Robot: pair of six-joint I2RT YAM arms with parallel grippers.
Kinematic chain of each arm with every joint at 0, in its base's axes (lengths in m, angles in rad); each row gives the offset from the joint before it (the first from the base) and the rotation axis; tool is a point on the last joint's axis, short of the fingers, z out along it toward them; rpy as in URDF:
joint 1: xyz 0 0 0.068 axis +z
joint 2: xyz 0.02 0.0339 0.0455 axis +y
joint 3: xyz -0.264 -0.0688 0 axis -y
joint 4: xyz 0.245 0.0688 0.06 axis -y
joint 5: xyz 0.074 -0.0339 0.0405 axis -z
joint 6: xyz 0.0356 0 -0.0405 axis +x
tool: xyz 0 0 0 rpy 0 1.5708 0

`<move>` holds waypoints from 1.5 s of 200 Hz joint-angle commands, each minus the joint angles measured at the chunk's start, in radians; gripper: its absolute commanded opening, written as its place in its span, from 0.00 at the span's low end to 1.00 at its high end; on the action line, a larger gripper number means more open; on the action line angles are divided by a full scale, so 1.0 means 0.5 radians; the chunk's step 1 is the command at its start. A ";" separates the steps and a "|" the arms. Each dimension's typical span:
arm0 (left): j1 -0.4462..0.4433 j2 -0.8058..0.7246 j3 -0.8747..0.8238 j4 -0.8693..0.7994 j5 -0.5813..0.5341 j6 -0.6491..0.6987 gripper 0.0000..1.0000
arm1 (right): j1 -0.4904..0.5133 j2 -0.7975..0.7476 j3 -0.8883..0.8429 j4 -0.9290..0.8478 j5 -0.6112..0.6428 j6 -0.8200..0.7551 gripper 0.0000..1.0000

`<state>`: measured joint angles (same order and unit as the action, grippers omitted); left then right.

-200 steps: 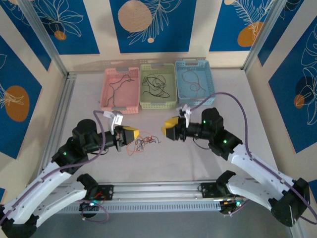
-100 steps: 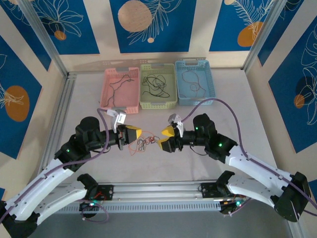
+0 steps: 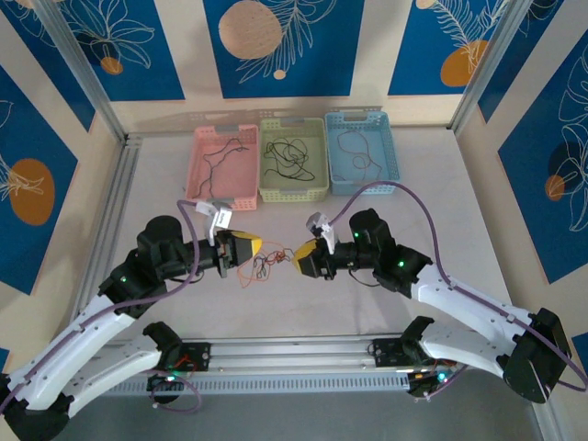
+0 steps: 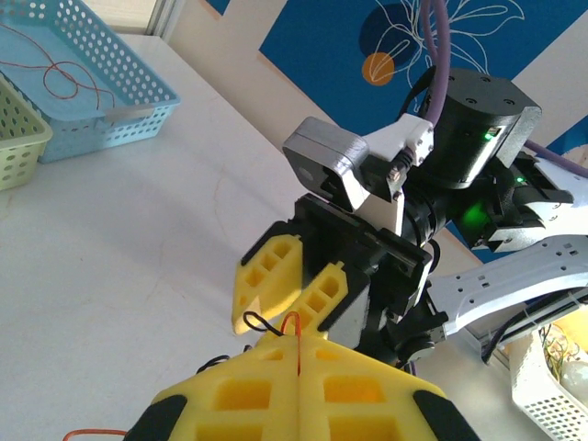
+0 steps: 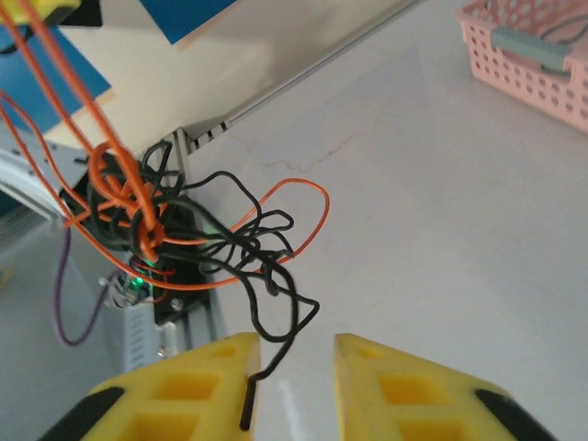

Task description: Untangle the cables

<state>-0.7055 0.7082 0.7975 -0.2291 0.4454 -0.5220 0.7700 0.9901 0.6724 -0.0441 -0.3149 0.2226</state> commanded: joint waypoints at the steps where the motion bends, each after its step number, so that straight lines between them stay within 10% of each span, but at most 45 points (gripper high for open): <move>1: -0.007 -0.026 0.068 -0.029 0.045 0.023 0.00 | -0.020 0.011 0.044 0.030 -0.075 0.021 0.16; 61: -0.008 -0.088 0.110 -0.215 -0.163 0.068 0.00 | -0.101 -0.145 0.007 -0.001 0.210 0.043 0.00; 112: -0.008 -0.229 0.135 -0.597 -0.623 0.065 0.00 | -0.361 -0.405 -0.096 -0.195 1.268 0.304 0.00; 217: -0.007 -0.393 0.261 -1.135 -1.140 0.174 0.00 | -1.455 -0.821 -0.294 -0.585 1.252 0.760 0.00; 300: -0.009 -0.534 0.390 -1.499 -1.845 0.232 0.00 | -1.835 -0.740 -0.290 -0.696 1.368 0.888 0.00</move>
<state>-0.7055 0.4774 0.9405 -0.8799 -0.2855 -0.4343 -0.0937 0.6064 0.5270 -0.3595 0.3164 0.6167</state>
